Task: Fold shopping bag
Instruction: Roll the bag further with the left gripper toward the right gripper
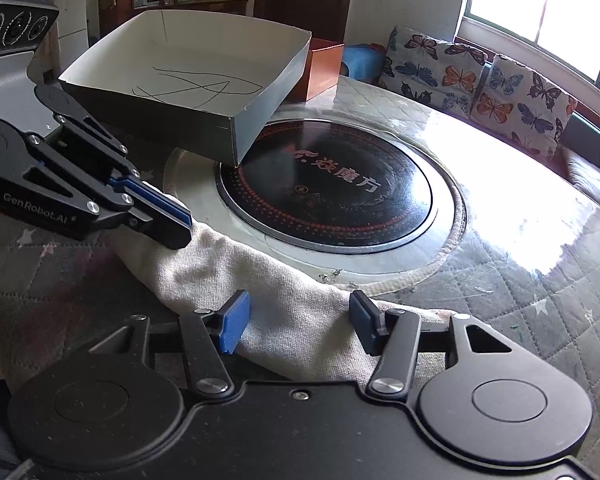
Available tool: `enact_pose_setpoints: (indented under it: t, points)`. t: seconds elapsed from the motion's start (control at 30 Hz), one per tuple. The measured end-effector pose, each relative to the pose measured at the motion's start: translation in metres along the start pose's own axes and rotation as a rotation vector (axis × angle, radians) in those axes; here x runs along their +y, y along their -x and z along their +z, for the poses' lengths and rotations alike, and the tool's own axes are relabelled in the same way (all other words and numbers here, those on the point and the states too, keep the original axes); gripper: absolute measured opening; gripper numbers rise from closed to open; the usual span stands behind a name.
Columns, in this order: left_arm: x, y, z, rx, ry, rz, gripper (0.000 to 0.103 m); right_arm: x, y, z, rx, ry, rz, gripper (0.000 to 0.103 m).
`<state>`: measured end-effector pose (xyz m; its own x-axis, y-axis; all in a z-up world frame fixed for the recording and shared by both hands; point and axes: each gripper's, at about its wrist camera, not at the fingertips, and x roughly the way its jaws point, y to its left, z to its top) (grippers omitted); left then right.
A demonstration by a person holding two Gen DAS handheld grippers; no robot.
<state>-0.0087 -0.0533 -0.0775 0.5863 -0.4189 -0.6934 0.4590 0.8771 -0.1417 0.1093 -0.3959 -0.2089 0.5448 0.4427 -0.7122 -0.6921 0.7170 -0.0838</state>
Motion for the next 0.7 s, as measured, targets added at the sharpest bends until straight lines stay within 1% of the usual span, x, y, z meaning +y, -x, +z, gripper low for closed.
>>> enact_pose_setpoints:
  t: [0.17, 0.3, 0.37, 0.43, 0.53, 0.6, 0.7]
  points:
    - [-0.002, 0.0, -0.003, -0.015, -0.015, 0.004, 0.007, 0.003, -0.001, 0.002, 0.012, -0.013, -0.022, 0.059]
    - [-0.001, 0.001, -0.003, -0.027, -0.013, -0.016, 0.008, 0.006, -0.001, 0.002, 0.017, -0.013, -0.04, 0.059]
    - [-0.001, 0.002, -0.004, -0.036, -0.007, -0.03, 0.012, 0.006, -0.001, 0.001, 0.015, -0.013, -0.04, 0.059]
    - [0.0, 0.003, -0.004, -0.041, 0.006, -0.048, 0.021, 0.005, -0.001, 0.0, 0.013, -0.012, -0.035, 0.06]
    - [-0.006, 0.003, -0.003, -0.037, -0.005, -0.054, 0.03, 0.004, -0.001, -0.001, 0.012, -0.005, -0.025, 0.06]
    - [-0.012, 0.001, -0.001, -0.031, -0.038, -0.042, 0.033, 0.002, -0.001, -0.001, 0.013, 0.005, -0.013, 0.061]
    - [-0.018, -0.003, 0.002, -0.018, -0.066, -0.034, 0.033, 0.0, -0.001, -0.001, 0.014, 0.014, 0.008, 0.063]
